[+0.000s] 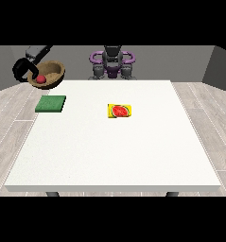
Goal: Pick the cup and pour the ball into the bowl, then pick the bowl and place it on the pad
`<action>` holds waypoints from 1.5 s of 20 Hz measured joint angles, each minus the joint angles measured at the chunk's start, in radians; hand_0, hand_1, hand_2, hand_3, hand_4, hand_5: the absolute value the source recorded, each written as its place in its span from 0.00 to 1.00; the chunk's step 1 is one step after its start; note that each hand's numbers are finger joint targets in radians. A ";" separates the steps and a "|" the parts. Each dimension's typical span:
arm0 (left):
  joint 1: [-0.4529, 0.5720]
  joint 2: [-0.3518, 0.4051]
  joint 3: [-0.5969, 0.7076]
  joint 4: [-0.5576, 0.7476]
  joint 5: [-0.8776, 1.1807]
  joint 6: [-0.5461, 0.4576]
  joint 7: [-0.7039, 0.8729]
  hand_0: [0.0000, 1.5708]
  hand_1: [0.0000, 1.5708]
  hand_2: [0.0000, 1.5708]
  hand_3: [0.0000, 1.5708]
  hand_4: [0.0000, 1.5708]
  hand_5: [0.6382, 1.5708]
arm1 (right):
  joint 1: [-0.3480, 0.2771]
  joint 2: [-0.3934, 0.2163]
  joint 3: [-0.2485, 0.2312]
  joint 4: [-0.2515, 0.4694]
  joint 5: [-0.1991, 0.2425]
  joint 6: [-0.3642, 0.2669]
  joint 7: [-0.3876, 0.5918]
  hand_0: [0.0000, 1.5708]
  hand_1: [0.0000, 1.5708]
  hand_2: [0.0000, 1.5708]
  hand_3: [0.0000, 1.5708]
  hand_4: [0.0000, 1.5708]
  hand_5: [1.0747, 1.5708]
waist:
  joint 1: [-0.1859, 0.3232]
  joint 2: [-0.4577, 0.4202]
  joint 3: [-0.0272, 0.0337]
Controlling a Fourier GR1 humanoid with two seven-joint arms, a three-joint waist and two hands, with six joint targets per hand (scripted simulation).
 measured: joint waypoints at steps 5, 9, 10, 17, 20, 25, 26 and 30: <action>-0.002 0.028 0.005 0.007 0.015 -0.024 -0.032 0.00 0.00 0.00 0.00 0.77 0.98 | -0.018 0.020 -0.038 0.044 -0.021 -0.010 -0.043 1.00 1.00 1.00 0.28 0.68 1.00 | 0.023 0.048 0.0006; -0.013 0.038 0.006 0.027 0.016 -0.015 -0.060 0.00 0.00 0.00 0.00 0.77 0.98 | -0.042 0.062 -0.043 0.055 -0.029 -0.026 -0.056 1.00 1.00 1.00 0.34 0.65 1.00 | 0.021 0.074 0.0008; -0.014 0.039 0.003 0.031 0.019 -0.017 -0.057 0.00 0.00 0.00 0.00 0.77 0.98 | -0.043 0.071 -0.044 0.062 -0.030 -0.032 -0.059 1.00 1.00 1.00 0.37 0.64 1.00 | 0.021 0.072 0.0008; -0.007 0.050 -0.004 0.007 0.036 -0.019 -0.056 0.00 0.00 0.00 0.00 0.76 0.99 | -0.062 0.051 -0.111 0.139 -0.079 -0.023 -0.073 1.00 1.00 1.00 0.74 0.12 0.97 | 0.035 0.087 0.0011; -0.012 0.058 -0.009 0.003 0.045 -0.013 -0.038 0.00 0.00 0.00 0.00 0.76 0.99 | -0.068 0.023 -0.113 0.159 -0.064 -0.051 -0.059 1.00 1.00 1.00 0.62 0.00 0.97 | 0.036 0.081 0.0013; -0.002 0.068 -0.004 0.020 0.048 -0.014 -0.063 0.00 0.00 0.00 0.00 0.76 0.99 | -0.078 0.016 -0.130 0.165 -0.063 -0.106 -0.083 0.93 0.93 0.88 0.51 0.00 0.94 | 0.034 0.087 0.0010; 0.001 0.072 -0.001 0.028 0.049 -0.021 -0.073 0.00 0.00 0.00 0.00 0.76 0.99 | -0.085 0.016 -0.136 0.166 -0.067 -0.115 -0.083 0.92 0.92 0.89 0.51 0.00 0.93 | 0.038 0.095 0.0009; -0.010 0.108 0.012 0.070 0.044 -0.029 -0.111 0.00 0.00 0.00 0.00 0.76 0.99 | -0.112 0.061 -0.141 0.152 -0.081 -0.149 -0.102 0.92 0.92 0.88 0.43 0.00 0.93 | 0.034 0.124 0.0007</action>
